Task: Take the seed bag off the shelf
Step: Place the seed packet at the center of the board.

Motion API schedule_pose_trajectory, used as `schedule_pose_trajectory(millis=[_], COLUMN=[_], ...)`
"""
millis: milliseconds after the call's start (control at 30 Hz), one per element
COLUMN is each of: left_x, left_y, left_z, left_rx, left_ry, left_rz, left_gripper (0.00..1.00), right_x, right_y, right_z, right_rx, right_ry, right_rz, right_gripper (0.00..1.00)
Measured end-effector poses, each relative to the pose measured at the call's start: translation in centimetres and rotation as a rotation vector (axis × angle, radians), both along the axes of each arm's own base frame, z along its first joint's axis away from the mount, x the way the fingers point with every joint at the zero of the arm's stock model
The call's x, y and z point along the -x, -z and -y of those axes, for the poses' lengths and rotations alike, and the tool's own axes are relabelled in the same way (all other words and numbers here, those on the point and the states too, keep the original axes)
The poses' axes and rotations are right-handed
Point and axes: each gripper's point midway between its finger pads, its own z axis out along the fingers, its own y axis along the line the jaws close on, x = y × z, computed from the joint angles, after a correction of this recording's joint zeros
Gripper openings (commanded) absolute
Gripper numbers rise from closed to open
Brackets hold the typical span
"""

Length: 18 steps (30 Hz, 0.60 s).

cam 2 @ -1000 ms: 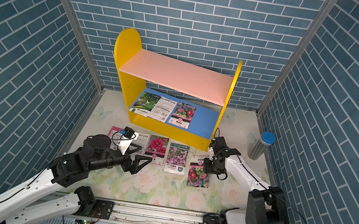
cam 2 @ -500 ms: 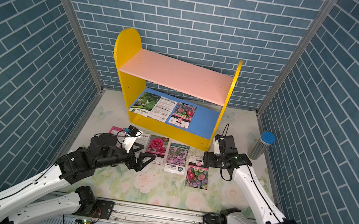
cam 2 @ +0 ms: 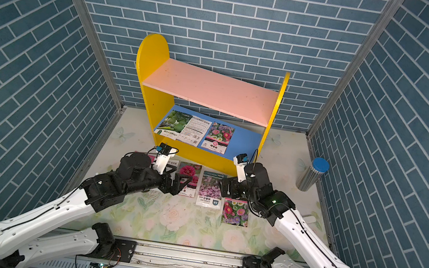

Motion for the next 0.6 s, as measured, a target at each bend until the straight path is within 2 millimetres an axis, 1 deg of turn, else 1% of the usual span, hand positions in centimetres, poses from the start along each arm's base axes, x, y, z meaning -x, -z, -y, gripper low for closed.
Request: schedule_pose_trajectory(millis=[133,367,467,600], left_x=[-0.1,0.0,0.0,-0.1], left_y=[-0.5,-2.9,-3.2,-2.7], left_z=[-0.7,-2.5,-2.8,-2.9], left_rx=[0.003,0.046,0.050,0.043], left_ry=[-0.030,-0.092,-0.110,-0.118], left_rz=[0.015,0.086,0.096,0.091], left_gripper=[1.00,1.00,1.00,1.00], right_x=[-1.6,-5.7,-7.5,-9.4], right_y=[-1.1,-2.8,-3.1,-2.5], right_z=[-1.6,-3.9,-5.0,-6.0], right_rx=[0.014,0.049,0.066,0.102], right_ry=[0.013,0.052,0.063,0.073], right_rz=[0.066,0.170,0.207,0.233], right_gripper=[1.00,0.99,0.98,0.97])
